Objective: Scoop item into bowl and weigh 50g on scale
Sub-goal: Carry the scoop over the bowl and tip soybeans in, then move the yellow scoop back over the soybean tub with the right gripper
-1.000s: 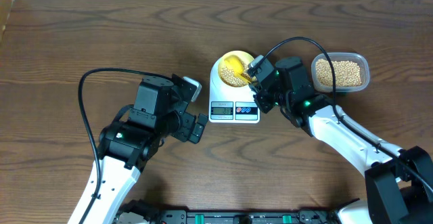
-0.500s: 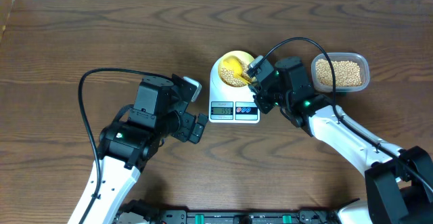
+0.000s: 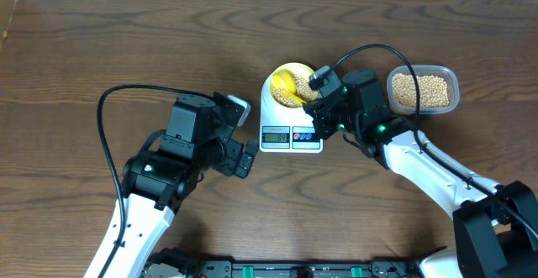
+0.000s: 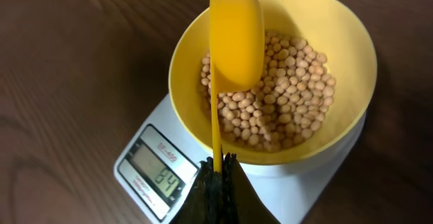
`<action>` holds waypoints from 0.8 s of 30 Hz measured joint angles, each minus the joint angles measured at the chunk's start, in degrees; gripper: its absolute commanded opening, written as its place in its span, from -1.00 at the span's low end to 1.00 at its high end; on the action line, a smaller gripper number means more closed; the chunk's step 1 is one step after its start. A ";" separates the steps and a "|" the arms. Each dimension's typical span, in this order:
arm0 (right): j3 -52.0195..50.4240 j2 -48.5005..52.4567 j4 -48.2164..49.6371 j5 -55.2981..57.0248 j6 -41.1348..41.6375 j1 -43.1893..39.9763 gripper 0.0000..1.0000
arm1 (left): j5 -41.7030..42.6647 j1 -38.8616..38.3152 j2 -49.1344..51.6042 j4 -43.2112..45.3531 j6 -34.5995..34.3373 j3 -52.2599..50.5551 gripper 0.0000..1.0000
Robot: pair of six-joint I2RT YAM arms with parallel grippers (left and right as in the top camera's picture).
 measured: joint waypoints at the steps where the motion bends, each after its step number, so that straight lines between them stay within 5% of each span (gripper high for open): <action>1: 0.00 0.00 0.00 -0.35 1.05 -0.26 -0.98 | 0.00 0.00 0.00 0.00 -0.02 0.00 0.96; 24: 0.00 -0.02 0.50 -16.76 10.21 -11.67 -0.98 | 0.00 0.00 0.00 0.00 -0.02 0.00 0.96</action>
